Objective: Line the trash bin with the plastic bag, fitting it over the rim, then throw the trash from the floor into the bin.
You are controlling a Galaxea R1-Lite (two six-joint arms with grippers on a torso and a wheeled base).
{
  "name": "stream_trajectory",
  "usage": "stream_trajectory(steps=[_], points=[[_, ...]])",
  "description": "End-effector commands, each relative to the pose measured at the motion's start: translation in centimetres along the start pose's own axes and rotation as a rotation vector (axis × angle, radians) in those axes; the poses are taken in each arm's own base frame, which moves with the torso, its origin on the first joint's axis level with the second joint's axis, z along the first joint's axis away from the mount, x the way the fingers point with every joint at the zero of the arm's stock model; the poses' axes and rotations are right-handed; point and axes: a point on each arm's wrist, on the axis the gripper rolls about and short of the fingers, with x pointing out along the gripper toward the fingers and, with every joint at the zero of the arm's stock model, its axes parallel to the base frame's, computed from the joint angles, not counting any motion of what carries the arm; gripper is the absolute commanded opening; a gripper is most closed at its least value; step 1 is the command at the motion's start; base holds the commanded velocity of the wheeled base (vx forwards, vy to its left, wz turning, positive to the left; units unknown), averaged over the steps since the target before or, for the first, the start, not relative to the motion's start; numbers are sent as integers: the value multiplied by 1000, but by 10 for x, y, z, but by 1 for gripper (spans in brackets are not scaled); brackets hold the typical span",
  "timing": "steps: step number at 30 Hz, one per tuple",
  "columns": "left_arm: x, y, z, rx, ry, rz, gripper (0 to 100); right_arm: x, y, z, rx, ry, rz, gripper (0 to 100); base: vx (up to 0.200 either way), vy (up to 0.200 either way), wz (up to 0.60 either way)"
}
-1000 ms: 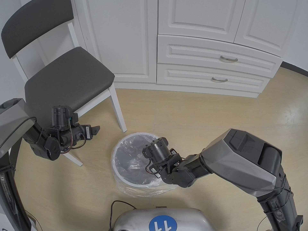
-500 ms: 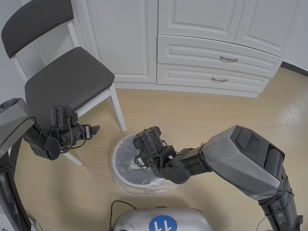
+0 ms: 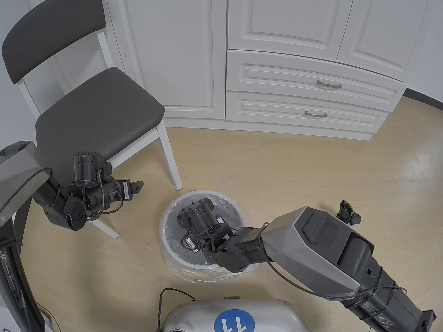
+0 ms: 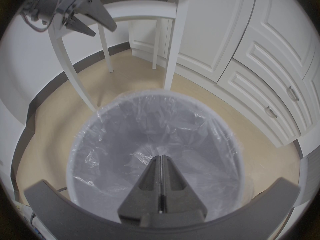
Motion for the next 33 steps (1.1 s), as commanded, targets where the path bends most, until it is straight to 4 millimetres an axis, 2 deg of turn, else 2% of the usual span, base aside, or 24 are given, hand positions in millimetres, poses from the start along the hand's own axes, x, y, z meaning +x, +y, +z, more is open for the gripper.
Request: stream_trajectory(steps=[1, 7, 14, 21, 27, 33], points=[[1, 0, -1, -1, 3, 1, 100, 14, 8, -19, -15, 31, 5, 0, 0, 0, 0], [1, 0, -1, -1, 2, 1, 100, 17, 3, -19, -11, 34, -5, 0, 0, 0, 0], [0, 3, 0, -5, 0, 5, 100, 29, -22, -11, 26, 15, -62, 0, 0, 0, 0], [0, 3, 0, -5, -2, 5, 100, 36, -45, -13, -18, 41, -156, 0, 0, 0, 0], [0, 3, 1, -5, -3, 6, 100, 31, -49, -4, -12, 23, -162, 0, 0, 0, 0], [0, 4, 1, -7, -3, 8, 100, 18, -56, 13, 0, -5, -169, 0, 0, 0, 0]])
